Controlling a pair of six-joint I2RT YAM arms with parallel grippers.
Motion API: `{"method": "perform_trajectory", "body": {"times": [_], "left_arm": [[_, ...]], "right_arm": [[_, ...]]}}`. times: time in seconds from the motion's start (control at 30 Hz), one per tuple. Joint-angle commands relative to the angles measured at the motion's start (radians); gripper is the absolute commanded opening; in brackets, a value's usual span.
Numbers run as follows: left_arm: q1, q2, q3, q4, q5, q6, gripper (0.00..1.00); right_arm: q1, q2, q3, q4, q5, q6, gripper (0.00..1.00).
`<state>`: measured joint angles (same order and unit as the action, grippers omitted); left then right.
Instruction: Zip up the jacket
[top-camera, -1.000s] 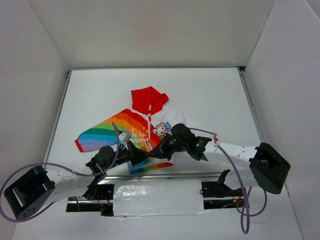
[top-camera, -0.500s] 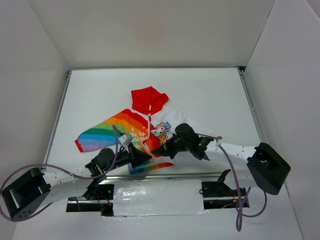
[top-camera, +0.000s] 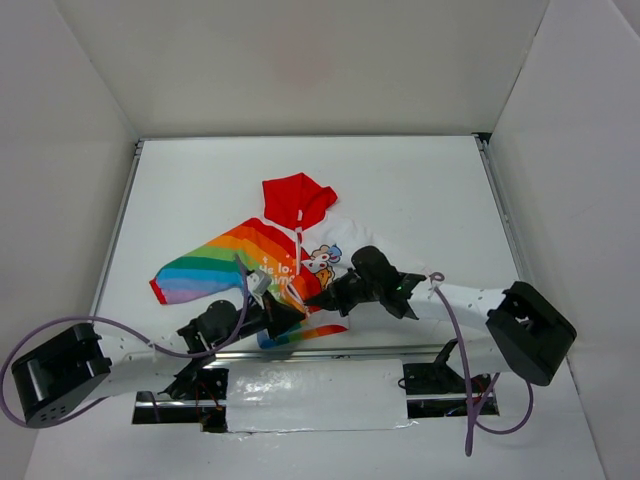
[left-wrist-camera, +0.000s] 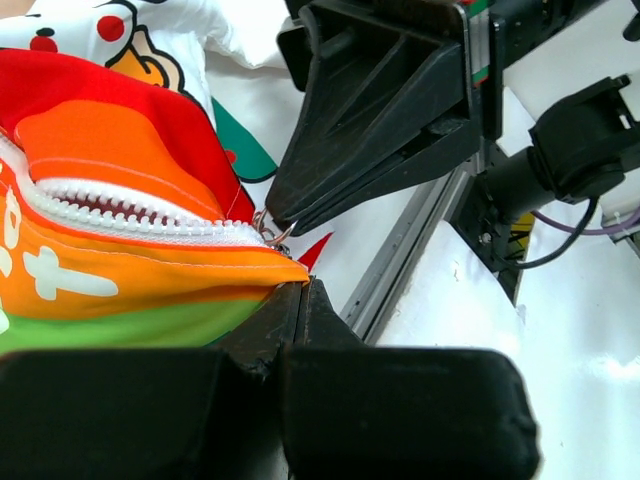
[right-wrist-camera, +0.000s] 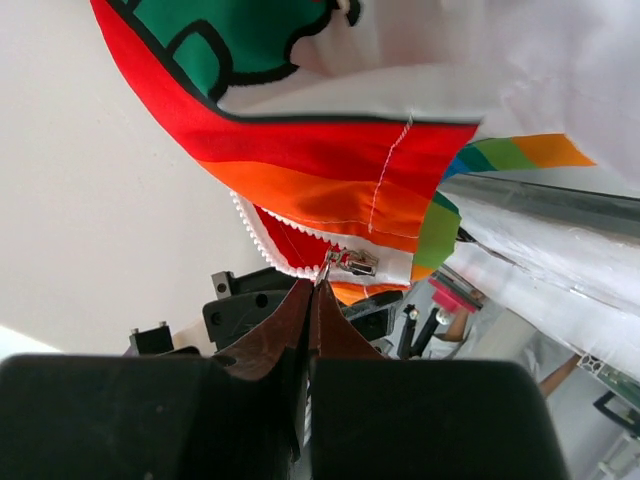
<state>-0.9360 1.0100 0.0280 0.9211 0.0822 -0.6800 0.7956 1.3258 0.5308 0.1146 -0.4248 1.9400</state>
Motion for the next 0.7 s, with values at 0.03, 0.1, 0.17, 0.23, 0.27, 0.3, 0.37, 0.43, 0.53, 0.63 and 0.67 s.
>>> {"method": "perform_trajectory", "body": {"times": [0.03,0.1,0.17,0.23,0.27,0.3,0.37,0.43,0.53,0.63,0.67], "left_arm": [[-0.061,0.051,-0.12,0.105,0.071,-0.01,0.0],[-0.073,0.074,-0.114,0.094,0.038,-0.012,0.0],[-0.081,0.082,-0.109,0.097,0.031,-0.009,0.0],[-0.089,0.081,-0.103,0.091,0.028,-0.001,0.0],[-0.105,0.079,-0.097,0.084,0.018,0.005,0.0],[-0.109,0.076,-0.088,0.068,0.008,0.014,0.0],[-0.125,0.081,-0.082,0.061,-0.001,0.017,0.0],[-0.135,0.094,-0.08,0.065,-0.009,0.016,0.0],[-0.159,0.133,-0.076,0.074,-0.021,0.013,0.0],[-0.191,0.177,-0.08,0.117,-0.035,-0.001,0.0],[-0.205,0.185,-0.08,0.128,-0.036,-0.004,0.0]], "right_arm": [[-0.047,-0.079,-0.031,0.129,0.161,0.082,0.0],[-0.047,-0.117,-0.022,0.12,0.164,0.079,0.0],[-0.047,-0.134,-0.009,0.086,0.184,0.067,0.0],[-0.05,-0.125,-0.002,0.07,0.201,0.077,0.0],[-0.05,-0.113,-0.006,0.082,0.208,0.089,0.0],[-0.055,-0.071,-0.026,0.108,0.192,0.105,0.0],[-0.062,-0.021,-0.058,0.225,0.164,0.167,0.0],[-0.062,0.039,-0.057,0.304,0.138,0.21,0.0],[-0.062,0.062,-0.017,0.322,0.123,0.235,0.0],[-0.062,0.035,0.024,0.306,0.155,0.246,0.0],[-0.067,0.014,0.061,0.287,0.168,0.243,0.0]]}}
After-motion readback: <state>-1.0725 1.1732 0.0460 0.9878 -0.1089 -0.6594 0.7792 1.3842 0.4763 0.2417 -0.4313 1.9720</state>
